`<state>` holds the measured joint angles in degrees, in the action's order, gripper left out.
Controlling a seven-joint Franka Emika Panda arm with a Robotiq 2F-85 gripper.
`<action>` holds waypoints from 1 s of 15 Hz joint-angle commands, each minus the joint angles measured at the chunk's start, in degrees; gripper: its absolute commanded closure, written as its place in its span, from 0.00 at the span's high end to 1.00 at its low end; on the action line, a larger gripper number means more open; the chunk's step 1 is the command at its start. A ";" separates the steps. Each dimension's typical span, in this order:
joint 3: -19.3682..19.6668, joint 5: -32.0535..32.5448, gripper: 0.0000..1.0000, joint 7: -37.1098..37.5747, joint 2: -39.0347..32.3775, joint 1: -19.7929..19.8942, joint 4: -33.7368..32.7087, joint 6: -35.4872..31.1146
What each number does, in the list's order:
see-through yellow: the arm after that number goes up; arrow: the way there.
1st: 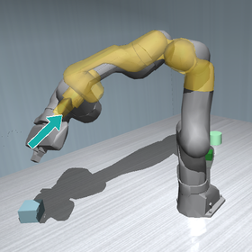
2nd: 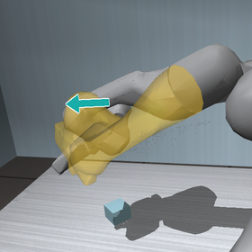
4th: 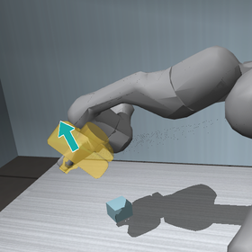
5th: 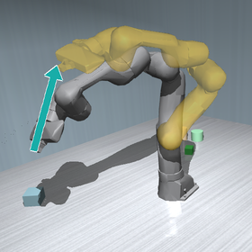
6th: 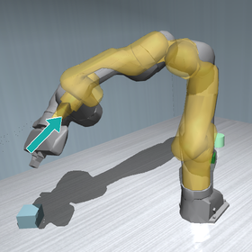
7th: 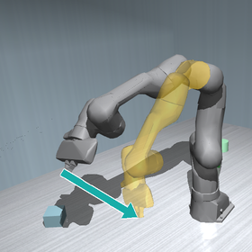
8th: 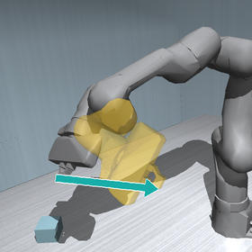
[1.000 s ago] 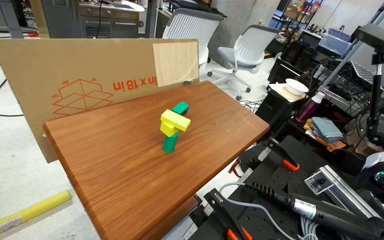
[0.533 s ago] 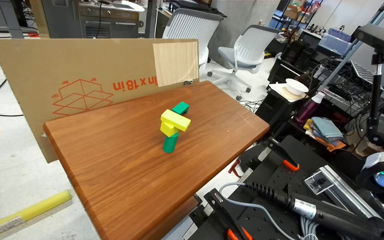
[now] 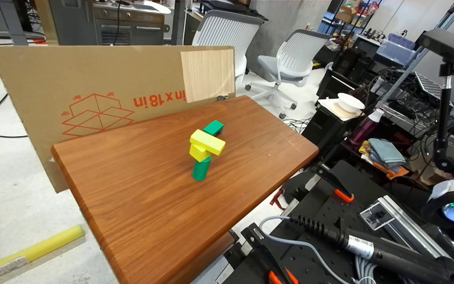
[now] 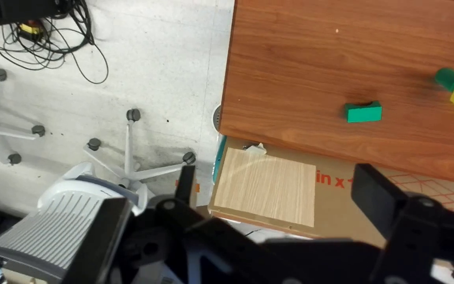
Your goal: Move the rectangular green block to the right
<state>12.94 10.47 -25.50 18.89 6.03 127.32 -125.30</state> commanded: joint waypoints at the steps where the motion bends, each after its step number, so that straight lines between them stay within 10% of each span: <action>1: 0.96 -4.31 1.00 -10.13 -13.53 -2.99 -9.42 1.21; 15: -12.73 0.43 1.00 -33.65 -51.28 -1.62 -32.54 3.27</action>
<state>2.44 8.27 -54.49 -27.43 3.90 99.48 -124.76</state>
